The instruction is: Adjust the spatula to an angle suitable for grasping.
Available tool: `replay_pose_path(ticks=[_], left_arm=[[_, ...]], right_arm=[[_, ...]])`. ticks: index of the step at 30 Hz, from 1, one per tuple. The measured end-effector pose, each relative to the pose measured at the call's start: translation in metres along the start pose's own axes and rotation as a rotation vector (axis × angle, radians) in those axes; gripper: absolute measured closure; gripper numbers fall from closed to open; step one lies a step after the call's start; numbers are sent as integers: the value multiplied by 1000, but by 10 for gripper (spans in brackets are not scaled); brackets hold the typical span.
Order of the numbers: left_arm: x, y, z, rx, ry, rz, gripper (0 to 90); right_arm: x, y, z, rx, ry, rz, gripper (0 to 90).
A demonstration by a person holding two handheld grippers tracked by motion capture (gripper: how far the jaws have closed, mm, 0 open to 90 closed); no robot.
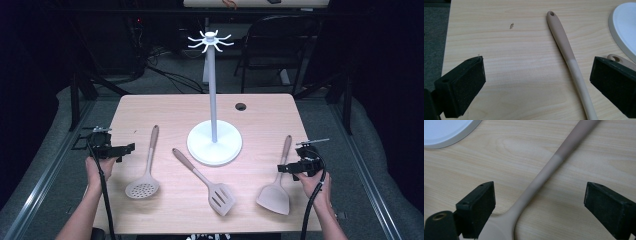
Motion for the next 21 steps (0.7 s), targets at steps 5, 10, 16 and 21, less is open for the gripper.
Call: replay_pose_path(ticks=[5,10,16,21], left_arm=[[0,0,0,-3,-5,0,1],[1,0,0,1,-5,-1,1],[0,0,0,0,-9,4,1],[0,0,0,4,-6,4,1]], right_arm=[[2,-1,0,6,-7,-13,145],[7,-6,1,46,0,-35,230],[12,-15,-1,86,13,-54,381],[15,-23,-1,107,13,-66,465]])
Point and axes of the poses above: each handheld gripper's, and its own axes: y roughly backward along the jaws, z roughly out of its top, x roughly to its left, the point moved 3 cm from there along -y, roughly forward along the jaws, and after that the axes turned 2 degrees about -z, right-handed, at the moved point
